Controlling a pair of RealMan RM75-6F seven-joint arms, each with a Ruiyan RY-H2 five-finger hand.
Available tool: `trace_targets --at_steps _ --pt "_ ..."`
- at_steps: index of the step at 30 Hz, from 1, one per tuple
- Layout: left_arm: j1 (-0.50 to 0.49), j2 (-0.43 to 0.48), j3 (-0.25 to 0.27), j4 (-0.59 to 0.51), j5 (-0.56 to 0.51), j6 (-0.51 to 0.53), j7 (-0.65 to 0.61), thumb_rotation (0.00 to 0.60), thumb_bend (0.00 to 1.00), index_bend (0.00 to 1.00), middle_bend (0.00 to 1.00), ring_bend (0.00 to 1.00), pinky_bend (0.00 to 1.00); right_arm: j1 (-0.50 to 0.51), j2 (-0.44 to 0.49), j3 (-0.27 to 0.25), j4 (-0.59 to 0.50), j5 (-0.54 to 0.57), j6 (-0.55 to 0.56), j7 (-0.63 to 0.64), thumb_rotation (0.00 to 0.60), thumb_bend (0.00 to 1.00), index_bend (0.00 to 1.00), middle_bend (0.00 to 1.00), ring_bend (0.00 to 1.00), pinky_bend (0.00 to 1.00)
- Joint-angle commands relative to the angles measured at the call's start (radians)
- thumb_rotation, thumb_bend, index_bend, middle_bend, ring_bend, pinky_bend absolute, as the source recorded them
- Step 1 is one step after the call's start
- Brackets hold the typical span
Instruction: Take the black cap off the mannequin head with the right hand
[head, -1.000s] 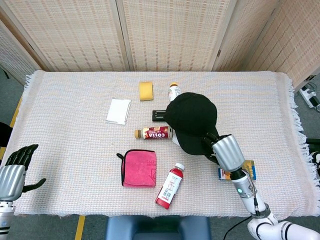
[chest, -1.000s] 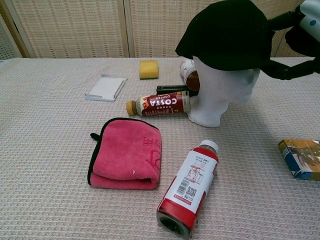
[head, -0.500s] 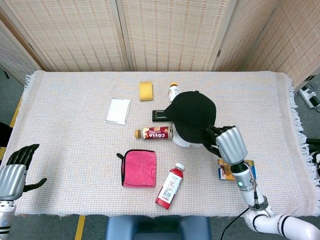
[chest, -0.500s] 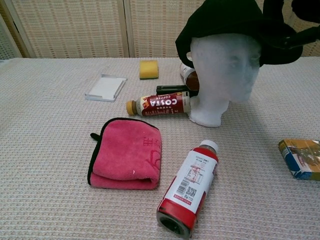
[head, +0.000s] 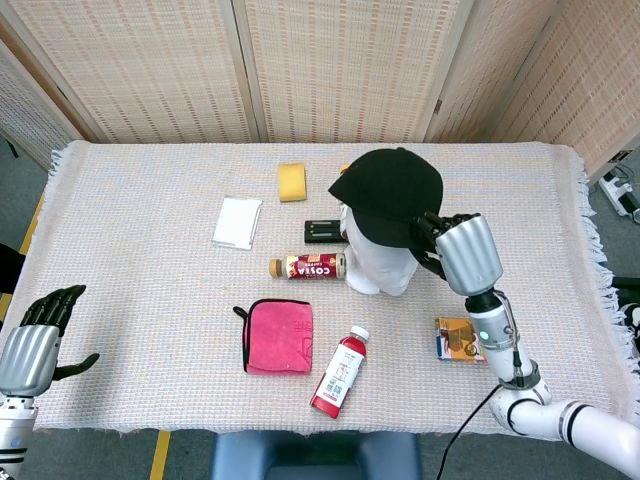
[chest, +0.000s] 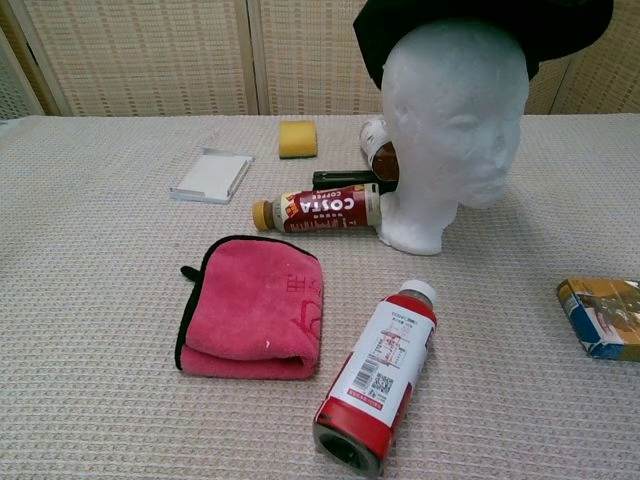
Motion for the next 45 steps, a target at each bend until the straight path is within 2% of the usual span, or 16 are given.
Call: trace_targets --at_steps 1,8,13,20,26,33,40,42,43,44,45 --pt "-0.003 0.000 -0.001 -0.003 -0.001 -0.003 0.004 0.600 0.14 0.11 0.15 0.12 0.19 0.026 0.006 0.025 0.022 0.028 -0.020 -0.004 0.600 0.58 0.85 0.69 0.94 1.00" --pt "-0.011 -0.003 -0.002 -0.005 -0.004 -0.013 0.014 0.600 0.14 0.11 0.15 0.12 0.19 0.027 0.066 0.065 0.070 0.112 -0.039 0.018 0.600 0.58 0.86 0.69 0.94 1.00" --pt "-0.018 -0.009 -0.001 -0.007 -0.001 -0.021 0.020 0.600 0.14 0.11 0.15 0.12 0.19 -0.023 0.136 0.047 0.077 0.156 -0.047 0.070 0.600 0.59 0.85 0.69 0.94 1.00" --pt "-0.025 -0.014 0.002 -0.017 0.009 -0.024 0.031 0.600 0.14 0.11 0.15 0.12 0.19 -0.126 0.239 -0.055 0.052 0.160 -0.068 0.164 0.600 0.58 0.86 0.69 0.94 1.00" --pt "-0.025 -0.015 0.005 -0.027 0.015 -0.020 0.039 0.600 0.15 0.11 0.15 0.12 0.19 -0.190 0.274 -0.158 0.043 0.128 -0.088 0.214 0.600 0.59 0.86 0.69 0.94 1.00" --pt "-0.024 -0.013 0.010 -0.040 0.023 -0.014 0.049 0.600 0.14 0.11 0.15 0.12 0.19 -0.186 0.191 -0.218 0.131 0.112 -0.139 0.256 0.600 0.59 0.86 0.69 0.94 1.00" --pt "-0.020 -0.009 0.012 -0.050 0.022 -0.010 0.059 0.600 0.14 0.11 0.15 0.12 0.19 -0.127 0.041 -0.226 0.302 0.112 -0.203 0.275 0.600 0.59 0.86 0.69 0.94 1.00" --pt "-0.018 -0.008 0.013 -0.052 0.019 -0.010 0.059 0.600 0.14 0.11 0.15 0.12 0.19 -0.110 0.003 -0.225 0.356 0.123 -0.231 0.265 0.600 0.58 0.82 0.69 0.91 1.00" --pt "-0.018 -0.007 0.013 -0.051 0.018 -0.009 0.059 0.600 0.14 0.11 0.15 0.12 0.19 -0.104 -0.010 -0.226 0.374 0.131 -0.248 0.256 0.600 0.56 0.77 0.67 0.87 1.00" --pt "-0.017 -0.006 0.013 -0.051 0.016 -0.009 0.058 0.600 0.14 0.11 0.15 0.12 0.19 -0.098 -0.023 -0.226 0.390 0.144 -0.272 0.245 0.600 0.51 0.71 0.64 0.82 1.00" --pt "-0.016 -0.005 0.013 -0.051 0.016 -0.008 0.057 0.600 0.14 0.11 0.15 0.12 0.19 -0.094 -0.029 -0.226 0.391 0.155 -0.292 0.237 0.600 0.44 0.60 0.58 0.74 1.00"
